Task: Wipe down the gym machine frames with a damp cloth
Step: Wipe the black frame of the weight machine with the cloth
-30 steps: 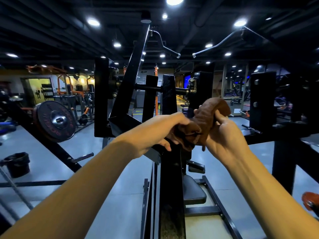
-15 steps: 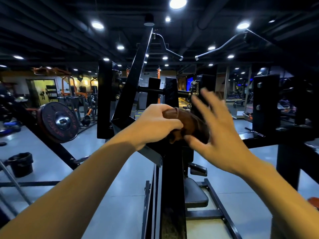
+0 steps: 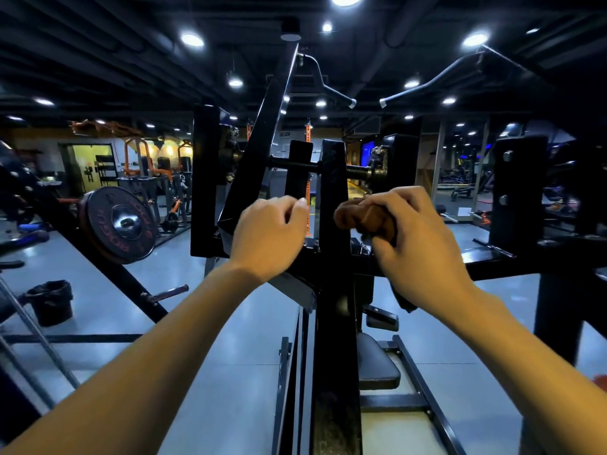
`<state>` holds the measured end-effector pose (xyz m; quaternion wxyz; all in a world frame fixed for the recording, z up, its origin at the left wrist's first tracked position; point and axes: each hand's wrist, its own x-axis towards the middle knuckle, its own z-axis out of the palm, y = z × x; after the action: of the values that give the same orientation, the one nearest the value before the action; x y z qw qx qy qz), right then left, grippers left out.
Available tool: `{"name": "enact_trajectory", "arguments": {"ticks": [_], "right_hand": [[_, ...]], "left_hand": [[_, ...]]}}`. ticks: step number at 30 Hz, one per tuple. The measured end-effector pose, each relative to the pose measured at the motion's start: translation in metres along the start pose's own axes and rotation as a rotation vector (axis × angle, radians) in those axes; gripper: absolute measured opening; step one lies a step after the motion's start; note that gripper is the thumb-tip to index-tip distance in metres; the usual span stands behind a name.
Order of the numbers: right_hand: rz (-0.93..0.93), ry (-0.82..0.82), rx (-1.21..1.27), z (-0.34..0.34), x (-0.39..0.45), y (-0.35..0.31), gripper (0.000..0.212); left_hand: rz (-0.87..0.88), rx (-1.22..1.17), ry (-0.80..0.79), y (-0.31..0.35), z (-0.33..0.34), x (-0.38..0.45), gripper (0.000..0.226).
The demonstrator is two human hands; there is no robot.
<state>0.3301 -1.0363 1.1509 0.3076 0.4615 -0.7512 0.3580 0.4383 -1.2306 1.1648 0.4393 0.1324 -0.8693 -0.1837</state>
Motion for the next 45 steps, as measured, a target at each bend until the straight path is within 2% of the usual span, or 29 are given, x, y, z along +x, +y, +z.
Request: {"name": "enact_trajectory", "arguments": {"ticks": [1,3,5,6,9,14,18,20,24,28,30,35,40,45], "right_hand": [[-0.015,-0.015,-0.053,0.005,-0.006,-0.004,0.045],[-0.085,-0.096,-0.150,0.018,-0.021,-0.015,0.043],[-0.139,-0.190,-0.160,0.030,-0.039,-0.023,0.057],[-0.173,-0.203,-0.137,0.032,-0.046,-0.025,0.058],[-0.309,-0.152,-0.127,0.039,-0.056,-0.016,0.043],[-0.088,-0.052,-0.020,0.046,-0.016,0.003,0.042],[-0.276,-0.126,0.013,0.044,-0.048,-0.002,0.039],[-0.273,-0.114,0.014,0.038,-0.054,0.009,0.035],[-0.106,-0.021,-0.008,0.045,-0.024,0.012,0.036],[-0.285,-0.117,0.008,0.046,-0.054,-0.001,0.037],[-0.317,-0.145,0.033,0.038,-0.061,0.006,0.036],[-0.145,-0.031,0.055,0.048,-0.016,0.017,0.034],[-0.312,-0.131,0.073,0.046,-0.045,0.013,0.036],[-0.141,-0.036,0.085,0.051,-0.008,0.024,0.035]], "left_hand": [[0.052,0.153,0.019,-0.015,0.003,-0.001,0.057],[0.179,0.342,0.104,-0.032,0.011,-0.005,0.055],[0.266,0.371,0.189,-0.035,0.016,-0.006,0.051],[0.286,0.358,0.222,-0.036,0.018,-0.005,0.051],[0.282,0.371,0.289,-0.042,0.024,-0.004,0.057],[0.226,0.373,0.261,-0.046,0.028,-0.002,0.062],[0.237,0.362,0.317,-0.049,0.032,0.000,0.058],[0.233,0.349,0.333,-0.050,0.035,0.001,0.056],[0.220,0.368,0.341,-0.052,0.037,0.002,0.053],[0.239,0.356,0.352,-0.054,0.037,0.002,0.054],[0.238,0.346,0.348,-0.053,0.037,0.002,0.054],[0.232,0.319,0.324,-0.052,0.036,0.001,0.056],[0.230,0.328,0.349,-0.050,0.036,-0.001,0.057],[0.251,0.319,0.352,-0.047,0.033,-0.002,0.056]]}}
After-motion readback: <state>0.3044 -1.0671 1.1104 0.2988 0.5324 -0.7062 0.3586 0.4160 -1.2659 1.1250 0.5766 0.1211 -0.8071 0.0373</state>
